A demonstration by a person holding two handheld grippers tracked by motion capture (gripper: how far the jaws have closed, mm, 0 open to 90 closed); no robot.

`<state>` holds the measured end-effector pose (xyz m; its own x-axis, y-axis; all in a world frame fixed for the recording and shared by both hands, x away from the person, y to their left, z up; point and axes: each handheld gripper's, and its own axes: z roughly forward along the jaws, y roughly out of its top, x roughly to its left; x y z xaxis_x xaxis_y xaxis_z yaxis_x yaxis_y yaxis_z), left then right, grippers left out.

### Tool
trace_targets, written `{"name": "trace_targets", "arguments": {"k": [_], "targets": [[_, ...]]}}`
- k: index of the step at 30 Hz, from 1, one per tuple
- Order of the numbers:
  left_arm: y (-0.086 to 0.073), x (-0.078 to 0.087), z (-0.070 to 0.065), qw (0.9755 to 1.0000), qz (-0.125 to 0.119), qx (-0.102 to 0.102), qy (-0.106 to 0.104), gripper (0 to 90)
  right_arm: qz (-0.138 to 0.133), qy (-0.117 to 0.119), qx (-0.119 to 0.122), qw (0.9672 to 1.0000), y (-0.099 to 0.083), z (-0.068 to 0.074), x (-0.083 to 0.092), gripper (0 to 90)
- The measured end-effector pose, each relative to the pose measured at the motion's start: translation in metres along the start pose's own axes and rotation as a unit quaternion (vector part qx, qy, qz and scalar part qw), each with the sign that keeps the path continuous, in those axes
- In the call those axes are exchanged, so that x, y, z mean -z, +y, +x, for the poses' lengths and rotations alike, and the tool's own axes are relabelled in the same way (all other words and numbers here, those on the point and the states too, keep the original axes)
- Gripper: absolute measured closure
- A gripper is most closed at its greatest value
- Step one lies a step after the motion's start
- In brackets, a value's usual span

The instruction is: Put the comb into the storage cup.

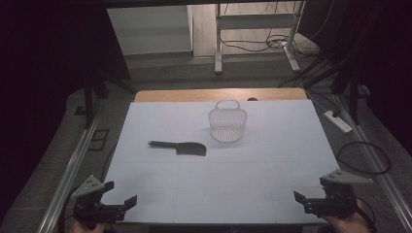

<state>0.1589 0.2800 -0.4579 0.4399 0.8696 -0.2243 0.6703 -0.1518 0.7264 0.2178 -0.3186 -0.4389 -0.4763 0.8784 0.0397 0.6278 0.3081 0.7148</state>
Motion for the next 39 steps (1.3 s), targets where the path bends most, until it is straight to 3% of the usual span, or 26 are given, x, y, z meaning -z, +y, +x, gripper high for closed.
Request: {"name": "trace_targets", "arguments": {"k": [15, 31, 39], "targets": [[0.006, -0.006, 0.0, 0.9999, 0.007, -0.005, -0.007, 0.0, 0.003, -0.001, 0.011, 0.9999, 0.0, 0.002, -0.001, 0.4], [0.019, -0.023, 0.007, 0.9985, 0.016, -0.014, -0.051, 0.0, 0.007, 0.0, 0.018, 0.9998, 0.001, 0.004, -0.002, 0.4], [0.032, -0.031, 0.008, 0.9985, 0.03, -0.021, -0.04, 0.0, 0.01, -0.002, 0.024, 0.9997, 0.001, 0.005, -0.003, 0.5]]}}
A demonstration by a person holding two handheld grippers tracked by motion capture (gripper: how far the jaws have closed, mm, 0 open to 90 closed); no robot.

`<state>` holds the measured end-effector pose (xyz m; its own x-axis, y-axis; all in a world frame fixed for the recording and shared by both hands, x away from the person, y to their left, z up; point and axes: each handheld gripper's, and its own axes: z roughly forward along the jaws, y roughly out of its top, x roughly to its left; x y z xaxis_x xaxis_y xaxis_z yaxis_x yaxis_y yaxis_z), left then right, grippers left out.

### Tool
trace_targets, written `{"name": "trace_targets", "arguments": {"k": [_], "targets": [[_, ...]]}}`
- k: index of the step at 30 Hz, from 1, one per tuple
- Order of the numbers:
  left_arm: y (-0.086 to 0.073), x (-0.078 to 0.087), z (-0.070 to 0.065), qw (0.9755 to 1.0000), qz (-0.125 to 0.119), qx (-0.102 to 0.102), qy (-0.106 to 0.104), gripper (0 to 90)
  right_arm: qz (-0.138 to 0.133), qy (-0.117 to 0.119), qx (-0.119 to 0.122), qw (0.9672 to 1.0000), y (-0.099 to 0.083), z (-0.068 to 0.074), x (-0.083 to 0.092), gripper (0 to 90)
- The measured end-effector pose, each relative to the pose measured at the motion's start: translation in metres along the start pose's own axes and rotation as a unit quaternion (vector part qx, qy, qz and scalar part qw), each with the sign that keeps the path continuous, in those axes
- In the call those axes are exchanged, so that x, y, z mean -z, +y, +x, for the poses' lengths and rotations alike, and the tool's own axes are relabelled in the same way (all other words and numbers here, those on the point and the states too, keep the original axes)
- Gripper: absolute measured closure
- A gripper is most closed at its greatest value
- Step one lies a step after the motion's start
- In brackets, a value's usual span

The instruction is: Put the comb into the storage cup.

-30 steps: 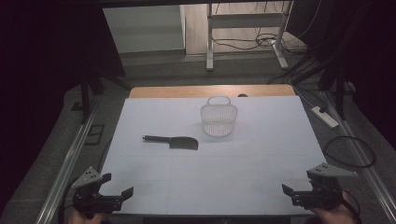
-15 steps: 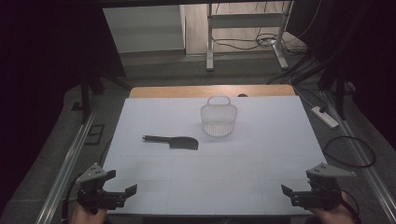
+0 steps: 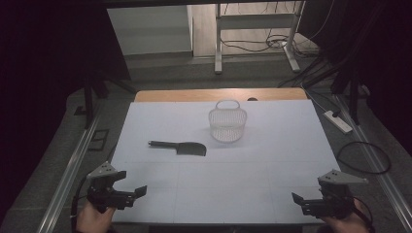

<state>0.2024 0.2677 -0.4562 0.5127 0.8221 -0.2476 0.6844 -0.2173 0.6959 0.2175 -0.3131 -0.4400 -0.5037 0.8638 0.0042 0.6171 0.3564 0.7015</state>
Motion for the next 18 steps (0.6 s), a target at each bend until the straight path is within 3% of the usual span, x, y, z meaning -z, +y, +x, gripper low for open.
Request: {"name": "trace_targets", "arguments": {"k": [7, 18], "targets": [[0.012, -0.01, -0.001, 0.9997, 0.014, -0.016, 0.009, 0.0, 0.004, -0.004, 0.012, 0.9999, 0.0, 0.002, -0.001, 0.5], [0.027, -0.021, 0.001, 0.9995, 0.023, -0.02, 0.012, 0.0, 0.003, -0.006, 0.013, 0.9999, 0.0, 0.003, -0.001, 0.4]]}}
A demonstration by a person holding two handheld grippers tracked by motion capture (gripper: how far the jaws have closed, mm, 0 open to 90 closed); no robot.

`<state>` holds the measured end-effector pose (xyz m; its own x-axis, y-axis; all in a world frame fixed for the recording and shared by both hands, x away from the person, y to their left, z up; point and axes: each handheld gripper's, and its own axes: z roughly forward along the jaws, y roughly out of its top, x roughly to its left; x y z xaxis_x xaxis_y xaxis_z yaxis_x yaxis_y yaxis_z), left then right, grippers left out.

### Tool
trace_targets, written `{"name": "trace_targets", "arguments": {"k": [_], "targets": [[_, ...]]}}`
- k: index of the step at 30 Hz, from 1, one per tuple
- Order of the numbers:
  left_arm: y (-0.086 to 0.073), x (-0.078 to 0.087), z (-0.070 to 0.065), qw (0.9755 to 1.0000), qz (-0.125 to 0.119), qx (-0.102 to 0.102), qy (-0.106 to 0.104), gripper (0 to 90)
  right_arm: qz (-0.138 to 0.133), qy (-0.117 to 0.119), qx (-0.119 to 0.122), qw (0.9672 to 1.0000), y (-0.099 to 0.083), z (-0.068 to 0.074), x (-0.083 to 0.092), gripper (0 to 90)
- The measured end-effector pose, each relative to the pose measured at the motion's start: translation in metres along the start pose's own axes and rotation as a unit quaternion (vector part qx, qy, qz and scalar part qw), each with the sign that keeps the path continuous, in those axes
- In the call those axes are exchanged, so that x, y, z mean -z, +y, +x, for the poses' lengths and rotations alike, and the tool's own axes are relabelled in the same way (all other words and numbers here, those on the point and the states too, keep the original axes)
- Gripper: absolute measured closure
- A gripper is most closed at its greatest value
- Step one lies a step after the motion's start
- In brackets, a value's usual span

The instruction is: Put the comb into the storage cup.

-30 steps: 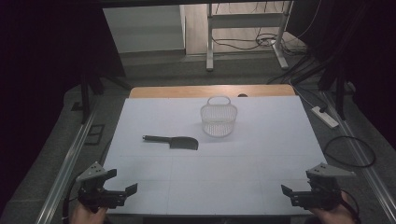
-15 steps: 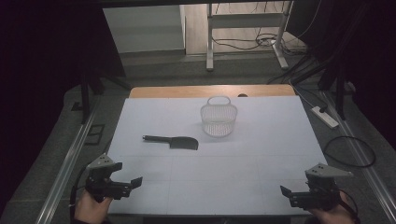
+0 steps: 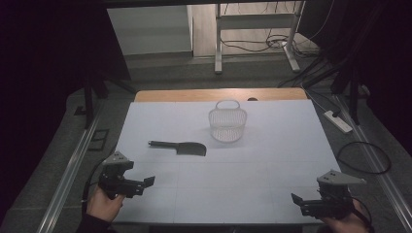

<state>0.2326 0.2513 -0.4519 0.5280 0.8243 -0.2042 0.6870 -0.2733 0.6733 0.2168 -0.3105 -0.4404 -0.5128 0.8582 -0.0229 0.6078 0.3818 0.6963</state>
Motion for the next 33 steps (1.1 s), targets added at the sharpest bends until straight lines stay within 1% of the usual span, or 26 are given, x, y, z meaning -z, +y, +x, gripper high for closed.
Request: {"name": "trace_targets", "arguments": {"k": [5, 9, 13, 15, 21, 22, 28, 31, 33], "targets": [[0.008, -0.009, 0.002, 1.0, 0.006, -0.006, 0.002, 0.0, 0.002, -0.001, 0.003, 1.0, 0.0, 0.001, 0.0, 0.4], [0.012, -0.013, 0.003, 1.0, 0.009, -0.005, 0.002, 0.0, 0.003, 0.0, 0.003, 1.0, 0.0, 0.001, -0.001, 0.4], [0.018, -0.019, 0.006, 0.9998, 0.02, -0.009, 0.004, 0.0, 0.003, -0.001, 0.003, 1.0, 0.0, 0.001, 0.0, 0.3], [0.02, -0.02, 0.007, 0.9997, 0.024, -0.007, 0.001, 0.0, 0.003, 0.0, 0.003, 1.0, 0.0, 0.001, -0.001, 0.3], [0.028, -0.025, 0.009, 0.9996, 0.028, -0.007, -0.001, 0.0, 0.004, 0.0, 0.004, 1.0, 0.0, 0.001, -0.001, 0.3], [0.029, -0.026, 0.01, 0.9996, 0.028, -0.005, -0.002, 0.0, 0.004, 0.001, 0.004, 1.0, 0.0, 0.001, -0.001, 0.3], [0.039, -0.034, 0.013, 0.9994, 0.032, -0.007, -0.009, 0.0, 0.004, 0.001, 0.006, 1.0, 0.0, 0.001, -0.001, 0.3], [0.046, -0.04, 0.015, 0.9992, 0.037, -0.007, -0.008, 0.0, 0.004, 0.0, 0.006, 1.0, 0.0, 0.001, -0.001, 0.3], [0.049, -0.042, 0.016, 0.9993, 0.036, -0.007, -0.007, 0.0, 0.004, 0.0, 0.006, 1.0, 0.0, 0.001, -0.001, 0.3]]}}
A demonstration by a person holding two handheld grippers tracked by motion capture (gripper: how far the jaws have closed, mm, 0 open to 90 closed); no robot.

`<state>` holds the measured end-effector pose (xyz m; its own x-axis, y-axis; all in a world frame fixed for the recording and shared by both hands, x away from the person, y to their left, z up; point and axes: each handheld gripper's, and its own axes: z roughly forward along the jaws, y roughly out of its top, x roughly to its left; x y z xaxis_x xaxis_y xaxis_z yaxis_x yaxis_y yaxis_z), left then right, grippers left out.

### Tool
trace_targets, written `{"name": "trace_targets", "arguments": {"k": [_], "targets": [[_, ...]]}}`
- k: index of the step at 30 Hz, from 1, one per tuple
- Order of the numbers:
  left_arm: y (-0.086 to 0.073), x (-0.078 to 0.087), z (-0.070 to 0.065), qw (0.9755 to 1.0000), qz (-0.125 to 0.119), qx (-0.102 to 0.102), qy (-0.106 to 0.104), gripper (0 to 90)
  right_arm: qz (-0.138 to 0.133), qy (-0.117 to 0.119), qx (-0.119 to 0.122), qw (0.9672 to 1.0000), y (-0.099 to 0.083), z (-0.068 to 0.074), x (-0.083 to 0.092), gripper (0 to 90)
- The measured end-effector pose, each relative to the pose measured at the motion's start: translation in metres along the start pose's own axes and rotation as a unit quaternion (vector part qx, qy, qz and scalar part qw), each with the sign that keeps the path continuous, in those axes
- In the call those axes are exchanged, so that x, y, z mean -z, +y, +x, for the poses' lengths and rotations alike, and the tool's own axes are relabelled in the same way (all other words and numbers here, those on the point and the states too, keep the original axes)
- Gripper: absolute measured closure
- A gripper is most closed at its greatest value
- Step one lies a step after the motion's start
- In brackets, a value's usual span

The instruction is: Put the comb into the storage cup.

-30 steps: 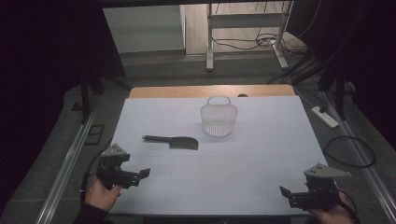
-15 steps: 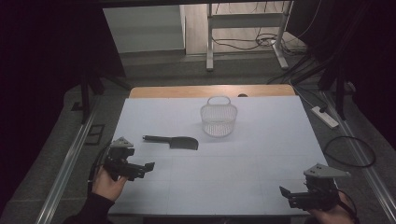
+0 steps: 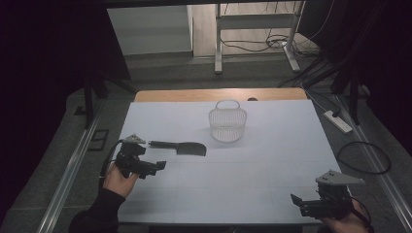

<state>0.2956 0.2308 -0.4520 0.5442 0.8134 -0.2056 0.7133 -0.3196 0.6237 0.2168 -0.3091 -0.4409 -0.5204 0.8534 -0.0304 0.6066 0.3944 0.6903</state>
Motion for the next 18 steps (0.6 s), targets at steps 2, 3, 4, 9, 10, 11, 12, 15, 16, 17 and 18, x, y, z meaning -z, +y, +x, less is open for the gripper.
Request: {"name": "trace_targets", "arguments": {"k": [2, 3, 4, 9, 10, 11, 12, 15, 16, 17, 18], "targets": [[0.003, -0.001, 0.001, 1.0, -0.001, 0.001, 0.001, 0.0, 0.0, 0.0, 0.0, 1.0, 0.0, 0.0, 0.0, 0.3], [0.003, -0.001, 0.001, 1.0, -0.001, 0.001, 0.001, 0.0, 0.0, 0.0, 0.0, 1.0, 0.0, 0.0, 0.0, 0.3], [0.007, -0.003, 0.003, 1.0, -0.001, 0.002, 0.003, 0.0, 0.0, 0.0, 0.0, 1.0, 0.0, 0.0, 0.0, 0.3], [0.014, -0.007, 0.005, 1.0, 0.002, 0.003, 0.005, 0.0, 0.0, 0.0, 0.001, 1.0, 0.0, 0.0, 0.0, 0.3], [0.017, -0.009, 0.007, 1.0, 0.003, 0.003, 0.003, 0.0, 0.0, 0.001, 0.0, 1.0, 0.0, 0.0, 0.0, 0.4], [0.018, -0.01, 0.007, 1.0, 0.003, 0.003, 0.003, 0.0, 0.0, 0.001, 0.0, 1.0, 0.0, 0.0, 0.0, 0.3], [0.018, -0.01, 0.007, 1.0, 0.003, 0.003, 0.003, 0.0, 0.0, 0.001, 0.0, 1.0, 0.0, 0.0, 0.0, 0.3], [0.025, -0.014, 0.009, 1.0, 0.001, 0.005, 0.006, 0.0, 0.001, 0.001, 0.0, 1.0, 0.0, 0.0, 0.0, 0.3], [0.025, -0.014, 0.009, 1.0, 0.001, 0.005, 0.006, 0.0, 0.001, 0.001, 0.0, 1.0, 0.0, 0.0, 0.0, 0.3], [0.027, -0.015, 0.01, 1.0, 0.001, 0.005, 0.006, 0.0, 0.001, 0.001, 0.0, 1.0, 0.0, 0.0, 0.0, 0.3], [0.031, -0.017, 0.011, 1.0, 0.001, 0.006, 0.005, 0.0, 0.001, 0.001, 0.0, 1.0, 0.0, 0.0, 0.0, 0.3]]}}
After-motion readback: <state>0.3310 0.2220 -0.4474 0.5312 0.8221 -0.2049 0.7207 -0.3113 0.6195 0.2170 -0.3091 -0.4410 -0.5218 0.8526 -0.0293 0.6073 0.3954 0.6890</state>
